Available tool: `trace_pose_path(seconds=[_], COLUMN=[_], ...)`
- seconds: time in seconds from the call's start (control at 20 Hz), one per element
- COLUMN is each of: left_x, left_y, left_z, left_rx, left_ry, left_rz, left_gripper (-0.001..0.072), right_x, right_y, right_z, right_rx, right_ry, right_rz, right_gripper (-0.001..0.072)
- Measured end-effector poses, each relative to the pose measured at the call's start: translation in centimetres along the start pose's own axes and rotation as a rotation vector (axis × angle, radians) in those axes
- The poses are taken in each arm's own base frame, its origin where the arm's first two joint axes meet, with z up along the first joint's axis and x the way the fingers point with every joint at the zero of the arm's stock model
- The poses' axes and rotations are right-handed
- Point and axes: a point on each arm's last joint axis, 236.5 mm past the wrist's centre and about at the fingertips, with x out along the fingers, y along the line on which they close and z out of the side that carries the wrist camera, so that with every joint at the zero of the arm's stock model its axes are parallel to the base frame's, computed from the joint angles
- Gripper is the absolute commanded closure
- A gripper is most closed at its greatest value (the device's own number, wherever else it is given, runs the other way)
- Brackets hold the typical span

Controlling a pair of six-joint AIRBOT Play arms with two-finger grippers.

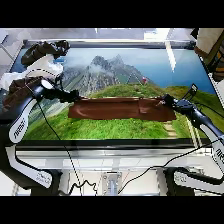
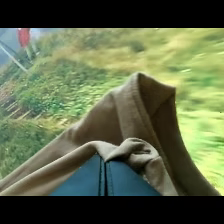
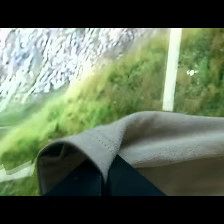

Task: Fold the shirts.

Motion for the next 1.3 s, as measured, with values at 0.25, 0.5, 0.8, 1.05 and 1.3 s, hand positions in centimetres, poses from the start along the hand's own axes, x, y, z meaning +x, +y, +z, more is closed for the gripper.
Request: trace_pose_path(seconds=[0.25, 0.5, 0.8, 1.05, 1.3], left_x=[0.2, 0.1, -2.3, -7.7, -11.0], left_y=[0.3, 0.0, -1.8, -5.1, -9.7], left_z=[-1.5, -2.7, -0.4, 5.5, 7.5], left_rx=[-0.019, -0.023, 0.052, 0.191, 0.285], left_ry=[0.064, 0.116, 0.080, -0.054, -0.105], left_rz=[0.007, -0.003, -0.021, -0.018, -0.056], left_gripper=[0.0169, 0.0169, 0.0247, 0.0248, 0.0246], right_x=[0.3, 0.0, -3.2, -7.6, -9.0], right_y=[-0.1, 0.2, -0.3, -0.9, -4.3], right_z=[-0.9, -1.3, 3.7, 8.4, 7.2], right_rx=[0.002, -0.005, -0.022, -0.048, -0.042], right_ry=[0.035, 0.055, -0.084, -0.219, -0.123], right_rz=[-0.001, 0.008, 0.008, 0.005, -0.049], right_gripper=[0.0327, 0.0327, 0.0328, 0.0330, 0.0328])
